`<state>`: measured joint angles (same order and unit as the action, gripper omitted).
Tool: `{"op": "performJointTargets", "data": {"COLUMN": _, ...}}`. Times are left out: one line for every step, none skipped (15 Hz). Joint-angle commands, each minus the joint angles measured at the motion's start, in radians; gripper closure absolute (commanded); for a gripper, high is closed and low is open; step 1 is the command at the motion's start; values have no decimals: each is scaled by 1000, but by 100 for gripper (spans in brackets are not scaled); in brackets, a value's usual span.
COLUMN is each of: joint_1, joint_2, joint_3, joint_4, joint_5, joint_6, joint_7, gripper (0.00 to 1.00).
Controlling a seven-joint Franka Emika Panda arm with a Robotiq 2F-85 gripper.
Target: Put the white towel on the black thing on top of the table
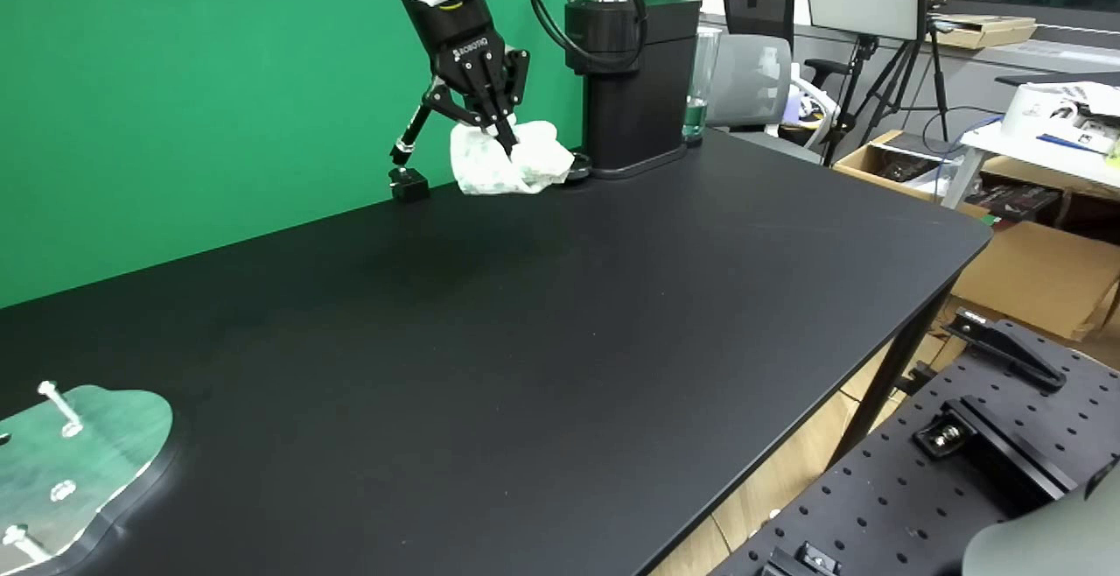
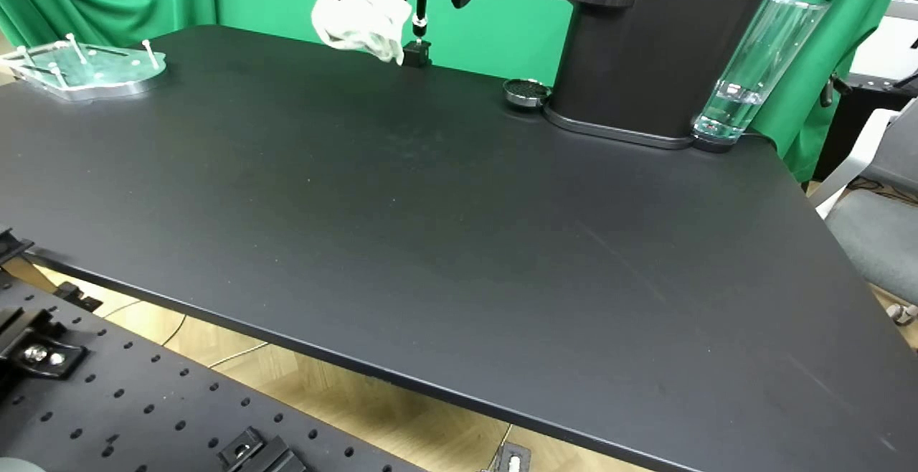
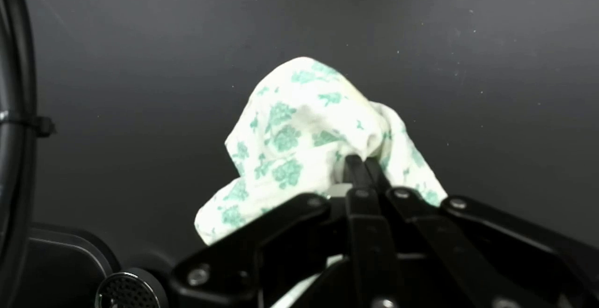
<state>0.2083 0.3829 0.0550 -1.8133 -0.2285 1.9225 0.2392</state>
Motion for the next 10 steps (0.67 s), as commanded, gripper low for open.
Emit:
{"op": "performJointTargets", "data": {"joint_1": -12, "joint_2": -39, "joint_3": 2, "joint_4": -46, "joint_5": 10, "joint_6": 2, "joint_7": 11, "gripper": 100}}
{"op": "performJointTargets", "data": {"joint_1": -13, "joint_2": -39, "joint_3": 2, "joint_4": -48, "joint_5": 10, "joint_6": 0, "joint_7": 11, "gripper": 100}}
{"op": "performJointTargets", "data": {"joint_1": -14, "joint_2": -39, "joint_3": 3, "joint_4": -48, "joint_5": 10, "joint_6": -3, "joint_7": 9, "gripper": 100}}
{"op": "performJointTargets", "data": {"joint_1": -14, "joint_2": -39, "joint_3": 3, "joint_4": -49, "joint_5": 9, "joint_6": -6, "joint_7": 5, "gripper": 73}}
{"op": "performJointTargets", "data": {"joint_1": -14, "joint_2": -39, "joint_3": 4, "joint_4": -51, "joint_5": 8, "joint_6": -7, "joint_7": 3, "gripper": 73}}
{"op": "performJointTargets", "data": {"joint_1": -14, "joint_2": -40, "joint_3": 4, "joint_4": -53, "joint_5": 7, "joint_6": -7, "joint_7": 2, "gripper": 66}}
{"op": "performJointTargets", "data": {"joint_1": -13, "joint_2": -43, "joint_3": 5, "joint_4": -56, "joint_5": 5, "joint_6": -7, "joint_7": -1, "gripper": 60}}
{"op": "performJointTargets", "data": {"joint_1": -12, "joint_2": -47, "joint_3": 5, "joint_4": -60, "joint_5": 1, "joint_6": -6, "joint_7": -3, "gripper": 54}}
{"op": "performJointTargets", "data": {"joint_1": -11, "joint_2": -51, "joint_3": 5, "joint_4": -63, "joint_5": -1, "joint_6": -5, "joint_7": -3, "gripper": 45}}
{"op": "performJointTargets", "data": {"joint_1": -10, "joint_2": -57, "joint_3": 6, "joint_4": -66, "joint_5": -6, "joint_6": -4, "joint_7": -4, "gripper": 40}}
